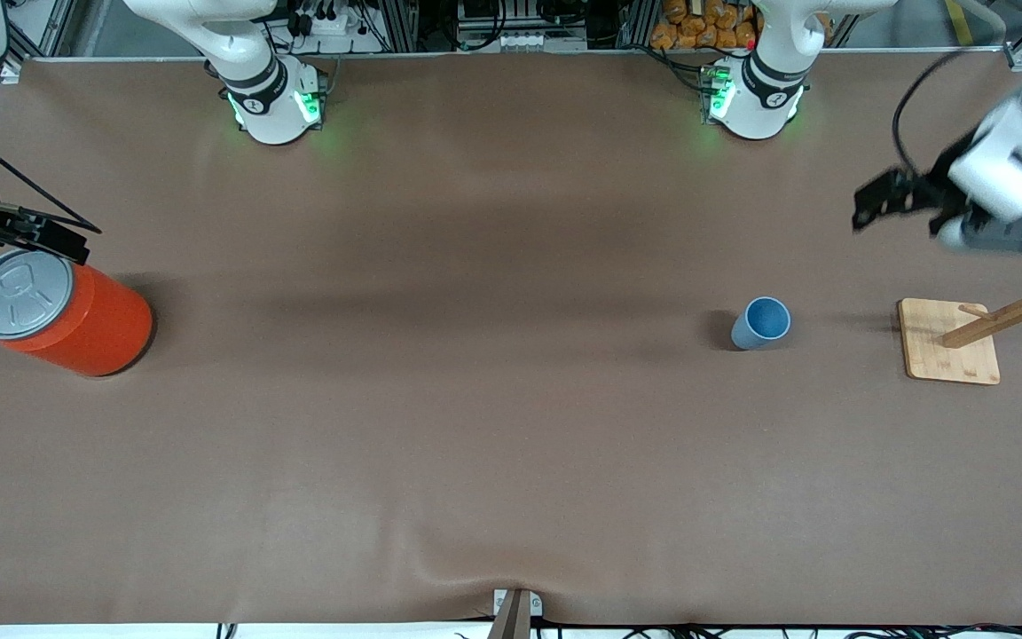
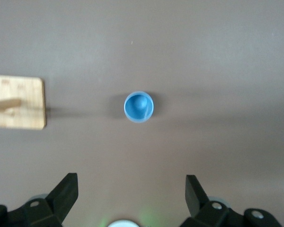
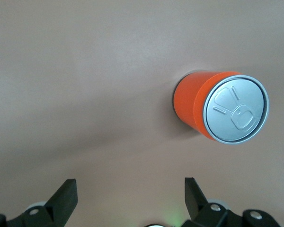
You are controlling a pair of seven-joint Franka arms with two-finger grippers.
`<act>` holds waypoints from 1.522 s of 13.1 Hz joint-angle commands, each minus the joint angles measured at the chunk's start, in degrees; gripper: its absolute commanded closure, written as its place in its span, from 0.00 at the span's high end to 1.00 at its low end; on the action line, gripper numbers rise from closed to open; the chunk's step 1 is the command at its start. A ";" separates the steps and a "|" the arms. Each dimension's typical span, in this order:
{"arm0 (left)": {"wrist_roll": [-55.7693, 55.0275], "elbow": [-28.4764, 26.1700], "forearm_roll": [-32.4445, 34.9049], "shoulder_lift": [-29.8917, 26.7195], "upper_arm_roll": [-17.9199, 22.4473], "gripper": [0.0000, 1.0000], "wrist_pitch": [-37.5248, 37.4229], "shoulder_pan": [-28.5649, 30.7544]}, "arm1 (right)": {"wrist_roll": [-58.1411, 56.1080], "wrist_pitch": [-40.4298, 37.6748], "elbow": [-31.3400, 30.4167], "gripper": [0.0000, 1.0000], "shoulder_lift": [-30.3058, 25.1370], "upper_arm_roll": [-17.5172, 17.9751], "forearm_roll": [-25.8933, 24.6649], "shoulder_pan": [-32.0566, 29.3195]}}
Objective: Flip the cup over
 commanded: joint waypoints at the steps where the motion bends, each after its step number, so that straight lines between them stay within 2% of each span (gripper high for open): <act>1: -1.60 -1.59 1.43 -1.89 -0.12 1.00 -0.60 -0.78 | 1.29 -0.97 2.17 1.00 0.06 0.22 -0.76 0.01; 5: -0.54 1.48 1.51 0.66 0.67 1.00 0.55 -0.78 | -3.78 1.04 1.38 1.00 0.14 0.04 4.33 -1.22; 7: -0.81 1.75 1.69 0.57 1.46 1.00 0.63 -0.86 | -4.94 1.31 1.12 1.00 -0.47 0.04 9.51 -4.81; 9: -0.55 2.81 3.18 0.66 1.81 1.00 0.55 -0.78 | -4.25 2.88 -2.72 1.00 -3.53 0.04 9.79 -4.48; 11: 1.03 2.90 3.36 0.75 3.91 1.00 0.55 -0.86 | -4.16 7.09 -9.40 1.00 -8.62 0.22 9.79 -4.56; 20: 0.25 2.89 2.66 0.57 6.11 1.00 0.28 -0.95 | -3.89 5.54 -9.26 1.00 -8.91 0.13 9.27 -4.92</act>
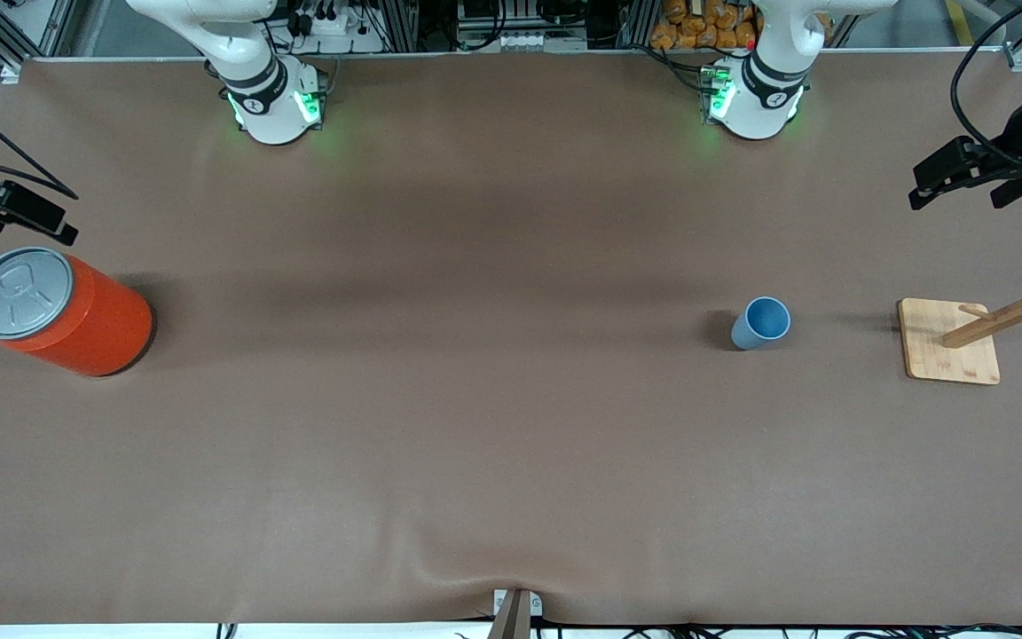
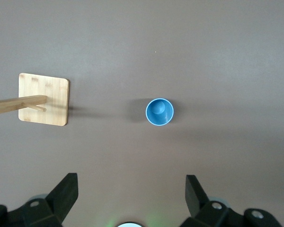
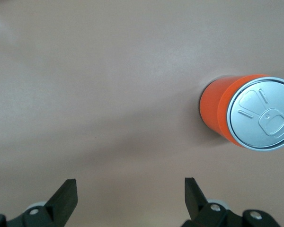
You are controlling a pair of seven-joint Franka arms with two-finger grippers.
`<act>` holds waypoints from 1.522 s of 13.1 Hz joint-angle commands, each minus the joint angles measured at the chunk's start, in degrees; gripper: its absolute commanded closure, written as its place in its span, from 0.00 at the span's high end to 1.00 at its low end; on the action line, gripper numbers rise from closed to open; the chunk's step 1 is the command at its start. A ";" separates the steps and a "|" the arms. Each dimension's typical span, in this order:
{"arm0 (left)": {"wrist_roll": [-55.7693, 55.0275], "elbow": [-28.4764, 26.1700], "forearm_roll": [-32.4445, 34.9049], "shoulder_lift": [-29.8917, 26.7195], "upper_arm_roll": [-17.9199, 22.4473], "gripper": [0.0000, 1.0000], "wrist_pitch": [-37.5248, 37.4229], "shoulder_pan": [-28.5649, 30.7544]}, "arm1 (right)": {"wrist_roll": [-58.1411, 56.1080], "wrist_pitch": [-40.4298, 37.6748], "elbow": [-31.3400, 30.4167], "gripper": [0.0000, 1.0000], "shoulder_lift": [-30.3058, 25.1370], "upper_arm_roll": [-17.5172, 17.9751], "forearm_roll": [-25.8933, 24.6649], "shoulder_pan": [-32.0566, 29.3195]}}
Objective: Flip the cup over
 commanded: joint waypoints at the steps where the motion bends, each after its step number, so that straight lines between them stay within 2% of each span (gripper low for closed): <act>1: -0.11 0.96 0.56 0.25 1.56 1.00 -0.63 -0.53 | 0.13 -1.15 -0.93 1.00 -1.36 0.31 0.10 -0.65; 13: 0.16 1.04 1.00 0.61 1.30 1.00 -0.63 -0.96 | -4.79 -2.48 -0.49 1.00 -1.36 0.22 -0.78 -0.65; 16: 0.16 1.04 0.92 0.61 1.30 1.00 -0.63 -0.96 | -11.45 -3.18 -0.40 1.00 -1.36 0.22 -1.40 -0.65; 20: -0.11 1.22 0.57 0.60 0.77 1.00 -0.63 -1.23 | -12.71 -3.36 -0.40 1.00 -1.27 0.22 -1.40 -0.65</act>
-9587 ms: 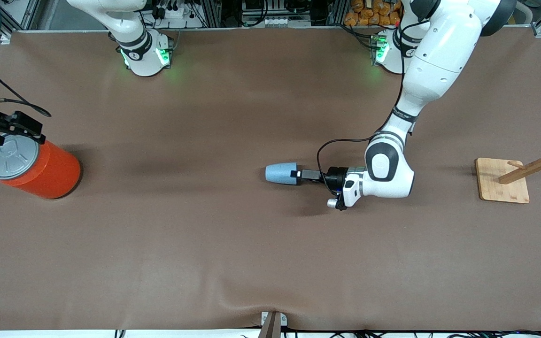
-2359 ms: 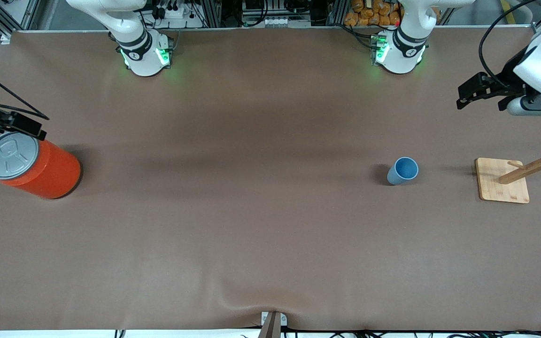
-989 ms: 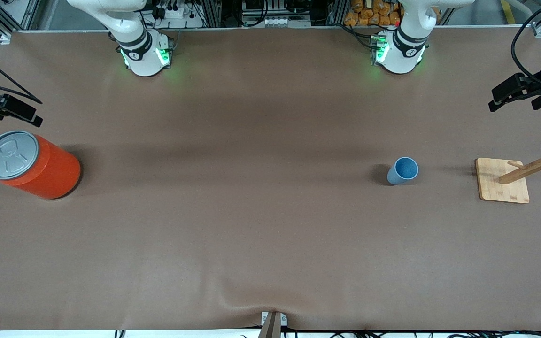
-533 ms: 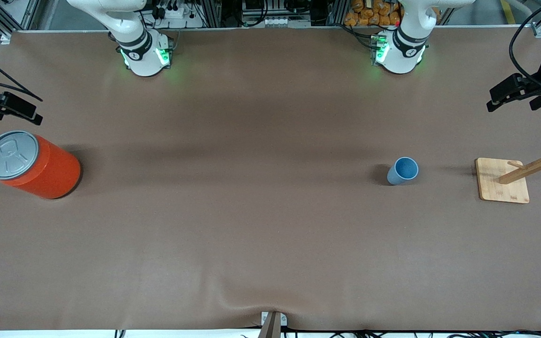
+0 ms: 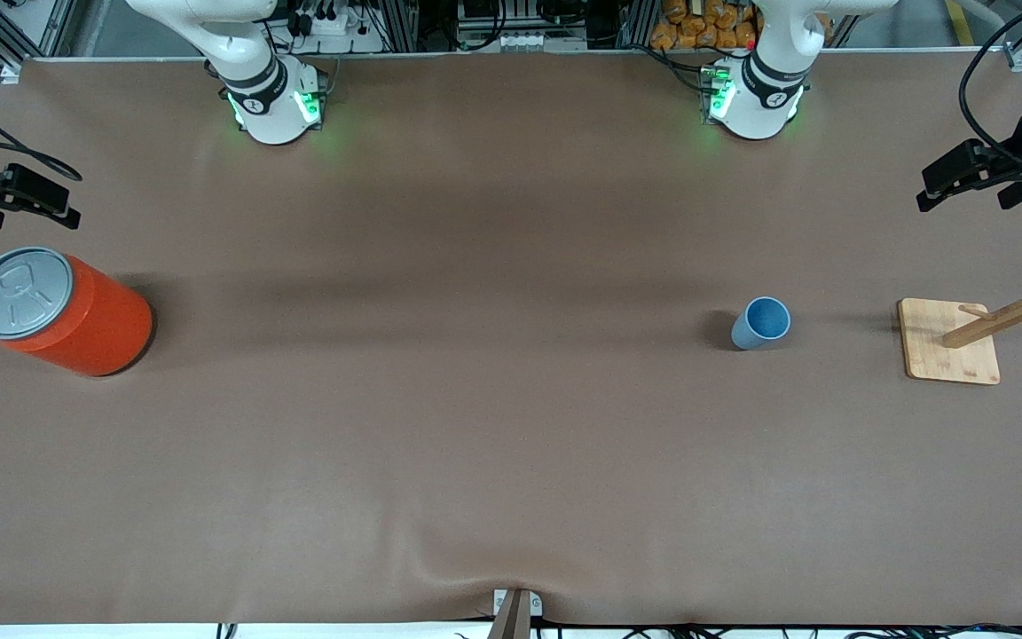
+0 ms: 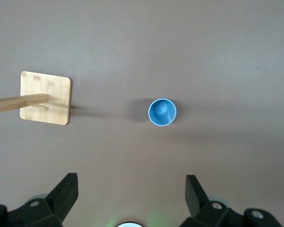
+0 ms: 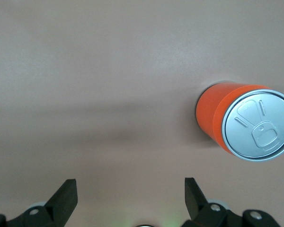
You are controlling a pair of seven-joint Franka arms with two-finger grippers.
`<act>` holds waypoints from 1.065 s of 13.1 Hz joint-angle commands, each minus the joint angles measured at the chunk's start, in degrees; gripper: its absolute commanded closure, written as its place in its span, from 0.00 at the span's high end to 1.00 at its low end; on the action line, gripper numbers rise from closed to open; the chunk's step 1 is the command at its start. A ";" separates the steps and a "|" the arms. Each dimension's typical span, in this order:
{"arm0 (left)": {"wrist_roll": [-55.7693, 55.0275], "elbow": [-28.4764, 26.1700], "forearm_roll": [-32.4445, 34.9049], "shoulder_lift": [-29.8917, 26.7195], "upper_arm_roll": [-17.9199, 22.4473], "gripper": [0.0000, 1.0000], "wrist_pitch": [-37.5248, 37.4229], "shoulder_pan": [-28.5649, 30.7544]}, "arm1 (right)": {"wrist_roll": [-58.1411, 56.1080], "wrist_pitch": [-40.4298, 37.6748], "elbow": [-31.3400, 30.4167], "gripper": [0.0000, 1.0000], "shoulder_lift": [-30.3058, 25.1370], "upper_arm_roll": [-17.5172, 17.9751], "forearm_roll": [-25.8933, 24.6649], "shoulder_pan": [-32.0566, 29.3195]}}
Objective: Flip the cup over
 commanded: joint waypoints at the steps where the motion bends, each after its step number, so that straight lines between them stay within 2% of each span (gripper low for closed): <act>1: -0.19 1.13 0.48 0.42 -0.28 1.00 -0.62 -0.44 | -1.08 -0.71 -0.40 1.00 -1.10 0.35 -0.58 -0.63; 14: -0.20 1.13 0.30 1.12 -0.63 1.00 -0.71 -0.18 | -0.73 -0.71 1.70 1.00 -1.01 0.26 -0.58 -1.07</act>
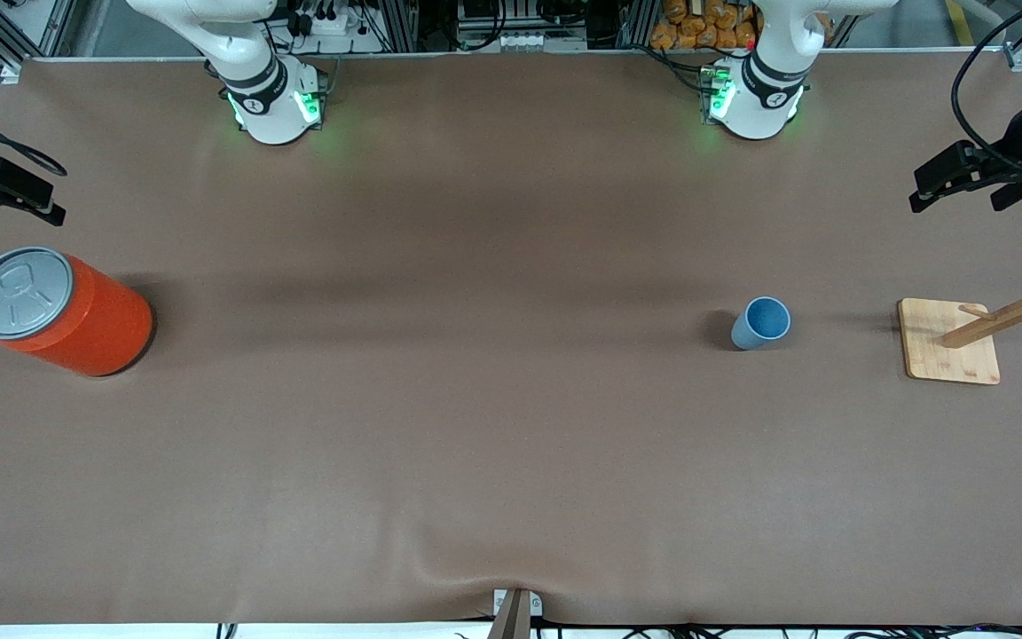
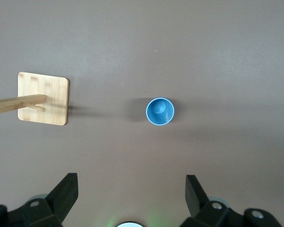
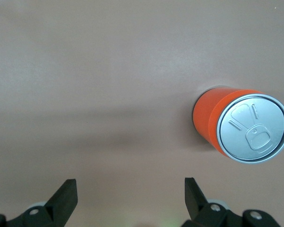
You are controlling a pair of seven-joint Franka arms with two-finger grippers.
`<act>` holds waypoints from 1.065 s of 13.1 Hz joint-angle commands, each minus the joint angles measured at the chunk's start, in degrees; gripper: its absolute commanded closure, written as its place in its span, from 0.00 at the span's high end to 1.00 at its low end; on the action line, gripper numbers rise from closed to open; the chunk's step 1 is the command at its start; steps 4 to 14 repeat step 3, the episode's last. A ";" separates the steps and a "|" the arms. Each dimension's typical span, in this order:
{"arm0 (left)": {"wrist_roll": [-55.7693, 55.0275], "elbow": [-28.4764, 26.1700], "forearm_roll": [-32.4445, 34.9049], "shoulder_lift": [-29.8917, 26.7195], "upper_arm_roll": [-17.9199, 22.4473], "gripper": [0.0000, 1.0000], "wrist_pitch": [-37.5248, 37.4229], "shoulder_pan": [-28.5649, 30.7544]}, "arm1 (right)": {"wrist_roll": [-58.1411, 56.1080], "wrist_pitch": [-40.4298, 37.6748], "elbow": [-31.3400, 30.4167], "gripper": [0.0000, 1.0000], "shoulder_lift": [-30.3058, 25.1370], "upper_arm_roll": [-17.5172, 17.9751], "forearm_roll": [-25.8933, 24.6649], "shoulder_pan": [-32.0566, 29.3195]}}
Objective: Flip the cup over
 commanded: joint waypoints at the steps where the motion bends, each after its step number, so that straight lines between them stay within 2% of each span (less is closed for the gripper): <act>1: -0.28 1.13 0.39 0.77 -0.31 1.00 -0.71 -0.06 | -0.62 -0.57 0.10 1.00 -0.89 0.38 -0.55 -0.70; 14: -0.28 1.22 0.30 0.77 -0.31 1.00 -0.71 0.03 | -0.70 -0.57 0.10 1.00 -0.89 0.38 -0.55 -1.48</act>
